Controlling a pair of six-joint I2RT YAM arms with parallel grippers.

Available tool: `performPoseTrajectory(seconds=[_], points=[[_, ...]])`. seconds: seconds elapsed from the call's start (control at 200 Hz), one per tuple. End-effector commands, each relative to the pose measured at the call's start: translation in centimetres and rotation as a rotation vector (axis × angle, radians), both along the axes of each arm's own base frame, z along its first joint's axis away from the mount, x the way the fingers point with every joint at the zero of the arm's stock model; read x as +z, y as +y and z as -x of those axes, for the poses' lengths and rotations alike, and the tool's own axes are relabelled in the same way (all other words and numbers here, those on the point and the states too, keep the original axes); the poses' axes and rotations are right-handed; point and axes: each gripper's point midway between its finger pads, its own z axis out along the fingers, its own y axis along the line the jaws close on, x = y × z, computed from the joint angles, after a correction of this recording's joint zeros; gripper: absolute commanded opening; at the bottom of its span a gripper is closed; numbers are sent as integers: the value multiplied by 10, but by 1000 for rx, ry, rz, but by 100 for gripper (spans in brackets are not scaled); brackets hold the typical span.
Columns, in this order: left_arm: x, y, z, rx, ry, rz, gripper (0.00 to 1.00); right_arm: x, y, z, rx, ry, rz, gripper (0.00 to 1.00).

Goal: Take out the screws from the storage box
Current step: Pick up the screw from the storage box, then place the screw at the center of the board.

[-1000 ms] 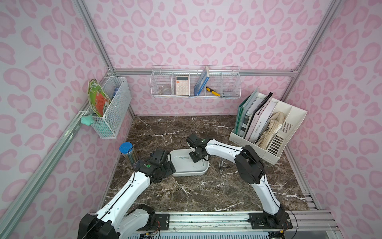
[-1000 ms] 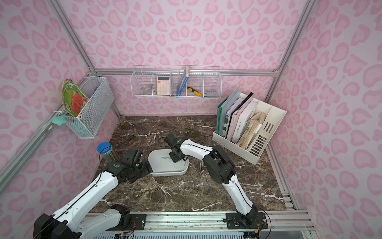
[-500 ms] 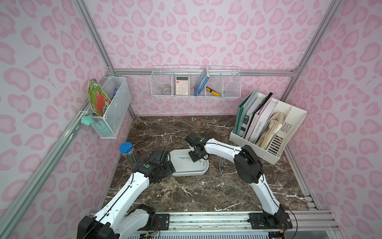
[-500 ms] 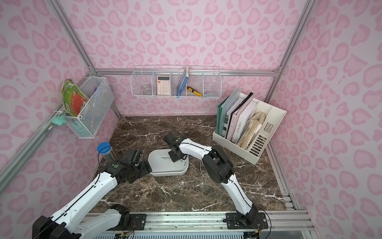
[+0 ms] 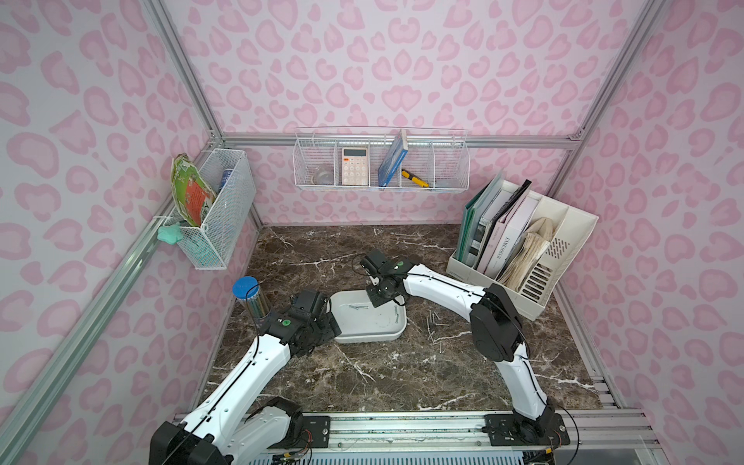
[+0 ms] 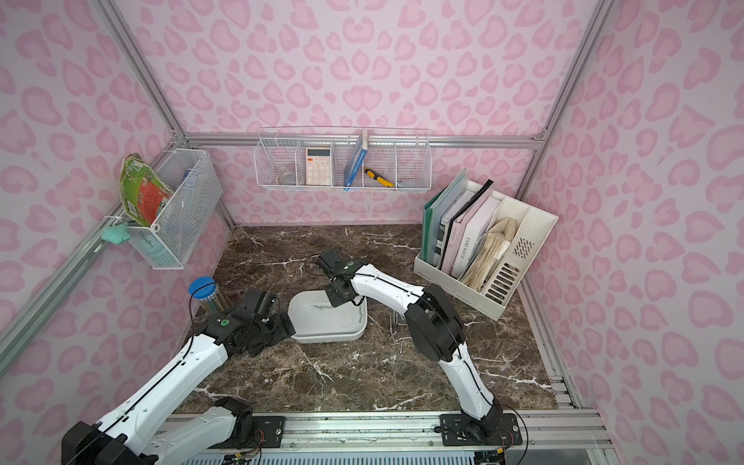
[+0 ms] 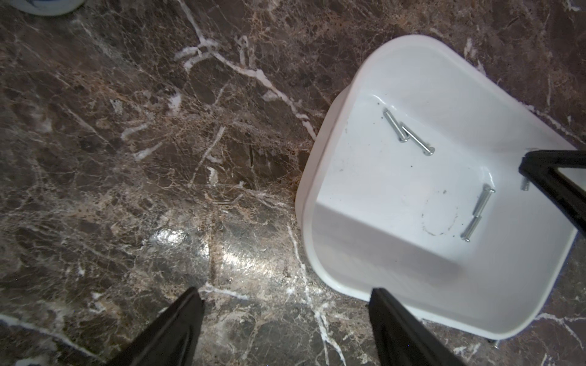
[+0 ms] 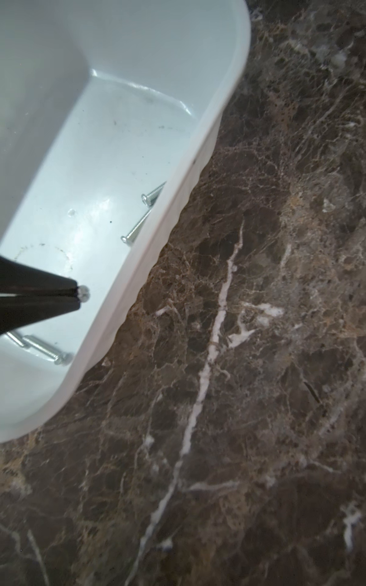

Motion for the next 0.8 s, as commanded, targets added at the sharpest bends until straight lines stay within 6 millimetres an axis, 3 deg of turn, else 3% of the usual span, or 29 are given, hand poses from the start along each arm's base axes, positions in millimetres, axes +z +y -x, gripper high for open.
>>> performPoseTrajectory(seconds=[0.0,0.38,0.615,0.775,0.795], points=[[1,2,1,4,7,-12,87,7,-7,-2,-34,-22,3,1],[6,-6,-9,-18,5,6,87,37,-35,5,-113,-46,-51,1],[5,-11,-24,-29,12,8,87,49,-86,13,-209,-62,-46,1],[4,-17,-33,-41,9,23,87,44,-120,25,-263,-48,-49,1],[3,-17,-34,-43,10,21,87,31,-129,32,-269,-27,-24,1]])
